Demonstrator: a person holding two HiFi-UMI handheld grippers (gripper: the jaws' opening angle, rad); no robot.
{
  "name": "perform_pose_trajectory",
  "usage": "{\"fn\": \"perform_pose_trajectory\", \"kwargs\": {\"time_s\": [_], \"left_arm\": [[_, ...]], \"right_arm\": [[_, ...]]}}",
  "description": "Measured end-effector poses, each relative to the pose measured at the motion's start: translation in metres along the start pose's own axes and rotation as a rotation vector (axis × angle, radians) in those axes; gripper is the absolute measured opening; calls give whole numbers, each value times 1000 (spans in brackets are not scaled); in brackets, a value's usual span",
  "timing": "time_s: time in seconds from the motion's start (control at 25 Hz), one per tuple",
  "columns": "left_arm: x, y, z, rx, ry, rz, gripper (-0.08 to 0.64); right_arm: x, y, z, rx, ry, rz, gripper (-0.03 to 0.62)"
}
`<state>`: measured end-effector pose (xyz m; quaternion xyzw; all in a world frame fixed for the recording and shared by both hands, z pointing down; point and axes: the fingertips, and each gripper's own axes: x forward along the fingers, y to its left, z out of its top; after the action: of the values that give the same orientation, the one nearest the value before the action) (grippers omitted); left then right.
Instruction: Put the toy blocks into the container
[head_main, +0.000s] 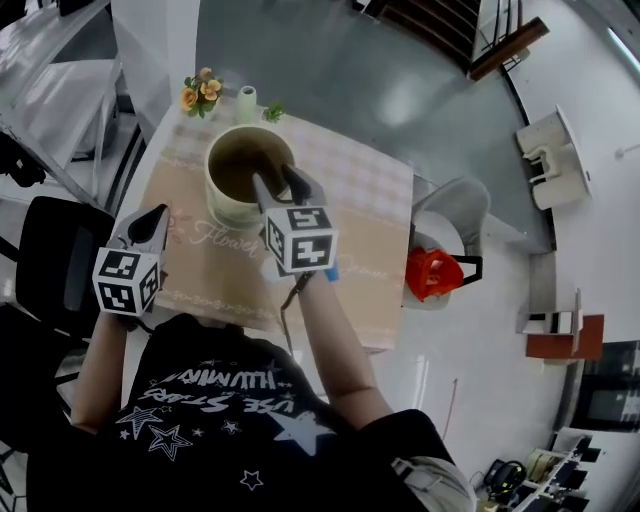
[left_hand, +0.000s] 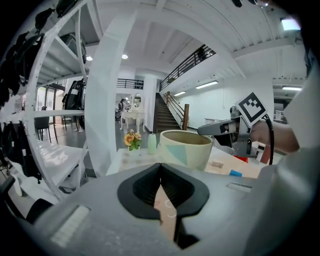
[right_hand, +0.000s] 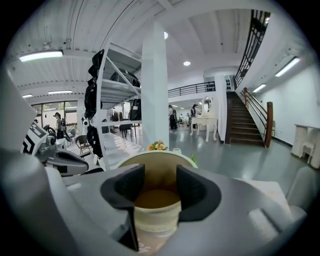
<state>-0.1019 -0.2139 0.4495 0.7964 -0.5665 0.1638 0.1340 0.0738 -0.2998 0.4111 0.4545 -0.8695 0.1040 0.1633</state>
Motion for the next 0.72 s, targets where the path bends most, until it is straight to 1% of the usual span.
{"fn": "perform_pose_trajectory", "kwargs": {"time_s": [0.12, 0.24, 0.36, 0.48, 0.72], "left_arm": [[5, 1, 3, 22, 7, -51, 11], [9, -4, 9, 53, 3, -104, 11], [12, -6, 8, 74, 12, -144, 11], [15, -13, 4, 82, 27, -189, 9], [22, -41, -6, 97, 55, -272, 11]], "right_arm": [[-10, -4, -3, 23, -10, -49, 201], [-24, -16, -6, 59, -29, -117, 201], [-40, -26, -14, 83, -27, -176, 201], [-61, -35, -29, 100, -7, -233, 201], [-102, -56, -69, 167, 38, -345, 201]]}}
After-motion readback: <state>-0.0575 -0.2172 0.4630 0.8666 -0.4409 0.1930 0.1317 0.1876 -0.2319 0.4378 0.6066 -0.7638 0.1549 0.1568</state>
